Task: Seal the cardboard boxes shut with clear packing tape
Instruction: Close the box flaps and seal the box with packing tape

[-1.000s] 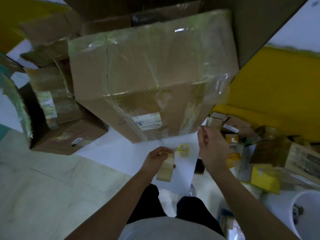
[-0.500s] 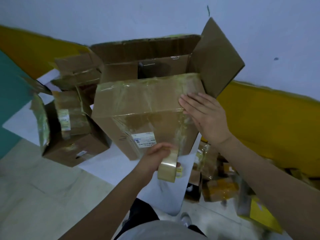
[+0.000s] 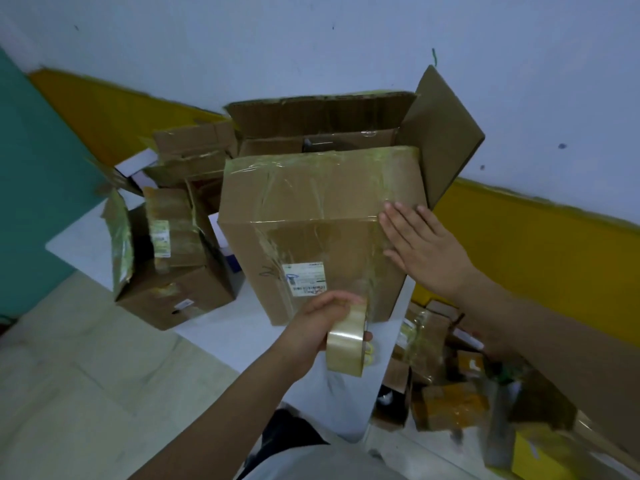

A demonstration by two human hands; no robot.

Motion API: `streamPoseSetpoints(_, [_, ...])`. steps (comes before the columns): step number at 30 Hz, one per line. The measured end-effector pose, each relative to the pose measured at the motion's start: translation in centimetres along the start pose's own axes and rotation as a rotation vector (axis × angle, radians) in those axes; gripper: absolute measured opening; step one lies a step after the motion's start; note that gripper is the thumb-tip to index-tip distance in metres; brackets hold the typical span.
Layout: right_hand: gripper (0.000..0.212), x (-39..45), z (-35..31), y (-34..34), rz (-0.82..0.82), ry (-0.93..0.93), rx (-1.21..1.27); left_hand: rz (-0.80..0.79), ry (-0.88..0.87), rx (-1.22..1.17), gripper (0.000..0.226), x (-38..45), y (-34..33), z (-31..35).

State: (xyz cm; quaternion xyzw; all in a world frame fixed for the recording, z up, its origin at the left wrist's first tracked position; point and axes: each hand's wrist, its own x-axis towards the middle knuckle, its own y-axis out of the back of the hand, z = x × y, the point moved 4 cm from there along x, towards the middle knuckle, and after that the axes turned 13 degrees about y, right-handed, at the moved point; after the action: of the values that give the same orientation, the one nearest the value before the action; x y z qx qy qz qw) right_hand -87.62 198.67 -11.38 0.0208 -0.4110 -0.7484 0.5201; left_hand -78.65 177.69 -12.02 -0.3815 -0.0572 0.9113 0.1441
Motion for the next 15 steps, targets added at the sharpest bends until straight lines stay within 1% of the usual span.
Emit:
streamPoseSetpoints(4, [0.07, -0.4, -1.7, 0.0, -0.063, -0.065, 0.126, 0.005, -0.011, -0.029, 0.021, -1.2, 0.1, 0.3])
streamPoseSetpoints(7, [0.071, -2.2, -3.7, -0.5, -0.196, 0.014, 0.239, 0.007, -0.022, -0.098, 0.021, -2.2, 0.1, 1.0])
streamPoseSetpoints(8, [0.068, -2.9, -4.2, -0.3, -0.215, 0.042, 0.279, 0.004, -0.032, -0.123, 0.02, -2.7, 0.2, 1.6])
streamPoseSetpoints(9, [0.062, -3.5, -4.3, 0.4, -0.19, 0.065, 0.322, -0.006, -0.046, -0.135, 0.02, -3.3, 0.2, 2.3])
streamPoseSetpoints(10, [0.054, -3.6, -3.8, 1.6, -0.119, 0.078, 0.364, -0.02, -0.062, -0.136, 0.02, -4.1, 0.4, 3.2])
streamPoseSetpoints(13, [0.039, 0.1, 0.4, 7.7, 0.153, 0.049, 0.402, -0.057, -0.109, -0.074, 0.021, -6.5, 0.9, 6.6])
streamPoseSetpoints(14, [0.038, 2.4, 2.5, 9.4, 0.201, 0.016, 0.39, -0.056, -0.117, -0.05, 0.021, -7.3, 1.0, 7.7])
streamPoseSetpoints(15, [0.038, 5.2, 4.5, 10.8, 0.192, -0.016, 0.405, -0.041, -0.129, -0.018, 0.021, -7.8, 1.3, 8.7])
